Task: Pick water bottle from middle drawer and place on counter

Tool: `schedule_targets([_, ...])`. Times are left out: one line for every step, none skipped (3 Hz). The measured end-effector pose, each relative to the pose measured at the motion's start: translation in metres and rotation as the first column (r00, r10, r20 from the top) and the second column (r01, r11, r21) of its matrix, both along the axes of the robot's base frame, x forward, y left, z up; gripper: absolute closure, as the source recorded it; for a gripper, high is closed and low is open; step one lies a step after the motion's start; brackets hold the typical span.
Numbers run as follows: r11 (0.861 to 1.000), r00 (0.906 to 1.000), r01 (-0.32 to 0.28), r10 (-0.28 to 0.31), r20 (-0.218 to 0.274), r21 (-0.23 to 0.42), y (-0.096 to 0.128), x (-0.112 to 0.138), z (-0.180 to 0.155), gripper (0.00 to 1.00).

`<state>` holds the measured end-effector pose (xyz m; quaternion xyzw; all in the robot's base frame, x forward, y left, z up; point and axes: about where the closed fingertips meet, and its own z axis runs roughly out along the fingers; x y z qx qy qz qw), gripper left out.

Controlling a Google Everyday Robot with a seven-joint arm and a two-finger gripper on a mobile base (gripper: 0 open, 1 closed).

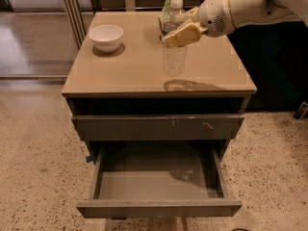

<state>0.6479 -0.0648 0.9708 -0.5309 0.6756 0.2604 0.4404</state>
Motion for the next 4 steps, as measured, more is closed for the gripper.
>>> schedule_targets([1.0, 0.9998, 0.021, -0.021, -0.003, 0.019, -0.001, 0.01, -0.012, 1.0])
schedule_targets([0.999, 0.9992, 0.038, -0.038, -0.008, 0.024, -0.003, 0.015, -0.026, 1.0])
schedule_targets([0.998, 0.9983, 0.054, -0.053, -0.026, 0.023, -0.007, 0.019, -0.047, 1.0])
schedule_targets([0.998, 0.9979, 0.057, -0.056, -0.034, 0.022, -0.008, 0.019, -0.057, 0.97])
